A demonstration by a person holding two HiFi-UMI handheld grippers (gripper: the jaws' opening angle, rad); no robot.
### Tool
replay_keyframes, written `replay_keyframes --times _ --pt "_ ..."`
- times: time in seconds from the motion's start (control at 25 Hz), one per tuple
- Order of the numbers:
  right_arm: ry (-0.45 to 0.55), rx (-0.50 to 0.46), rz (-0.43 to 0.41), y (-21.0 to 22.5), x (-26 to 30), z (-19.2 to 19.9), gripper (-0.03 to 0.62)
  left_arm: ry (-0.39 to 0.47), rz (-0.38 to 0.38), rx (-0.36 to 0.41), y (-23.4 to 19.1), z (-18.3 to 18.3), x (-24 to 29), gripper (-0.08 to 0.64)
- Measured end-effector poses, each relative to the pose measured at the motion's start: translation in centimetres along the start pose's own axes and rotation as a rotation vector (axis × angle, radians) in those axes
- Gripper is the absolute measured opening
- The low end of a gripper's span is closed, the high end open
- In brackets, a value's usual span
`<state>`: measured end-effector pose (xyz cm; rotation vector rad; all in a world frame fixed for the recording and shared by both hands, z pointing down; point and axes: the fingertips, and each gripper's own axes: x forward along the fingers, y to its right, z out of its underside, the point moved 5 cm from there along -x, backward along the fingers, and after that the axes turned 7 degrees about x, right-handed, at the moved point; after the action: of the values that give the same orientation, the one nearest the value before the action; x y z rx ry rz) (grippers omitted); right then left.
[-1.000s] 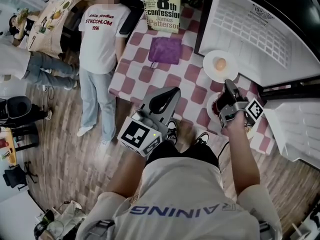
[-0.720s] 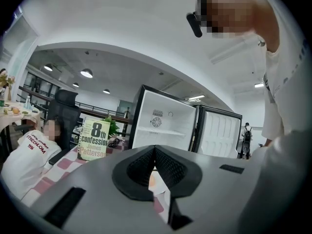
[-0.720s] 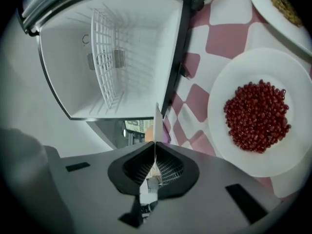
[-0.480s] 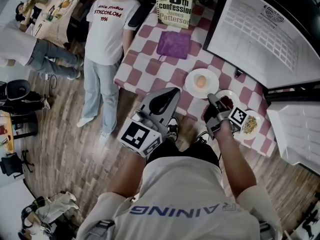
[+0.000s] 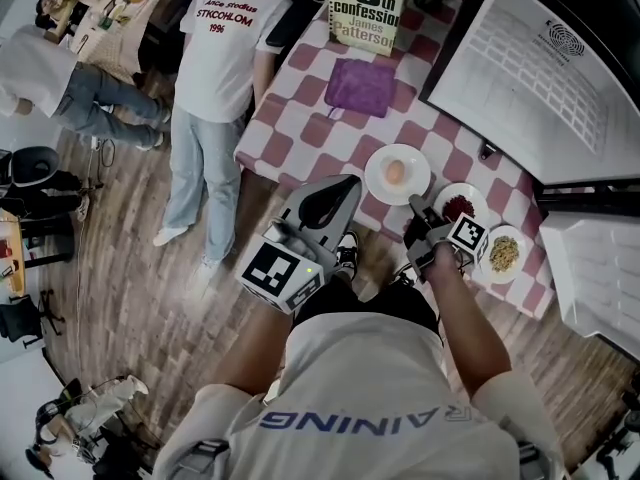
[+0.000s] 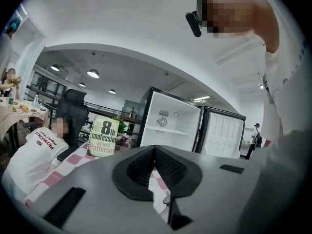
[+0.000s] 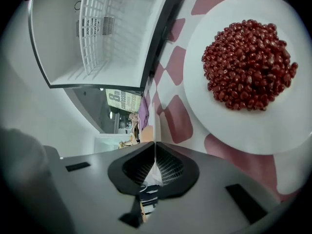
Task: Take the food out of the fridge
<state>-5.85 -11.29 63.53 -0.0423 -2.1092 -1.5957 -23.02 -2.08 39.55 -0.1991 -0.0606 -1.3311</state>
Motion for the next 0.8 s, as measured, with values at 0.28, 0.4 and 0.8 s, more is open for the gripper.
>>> replay_keyframes --times 0.28,0.4,0.8 --pt "-0.039 -0.164 0.145 0.2 0.3 -0.2 0.031 -0.007 0.03 0.017 -0.1 -0.3 0.9 0.008" --pt "-0.081 -0.302 0.222 0.4 0.5 0.2 0.038 -0.013 0.044 0.038 0.2 -0.4 1.2 0.008" --pt "-0.189 -0.7 0.389 0.1 -1.3 1.6 0.11 -0.008 0.081 0.024 0.7 -0.8 1.8 0.008"
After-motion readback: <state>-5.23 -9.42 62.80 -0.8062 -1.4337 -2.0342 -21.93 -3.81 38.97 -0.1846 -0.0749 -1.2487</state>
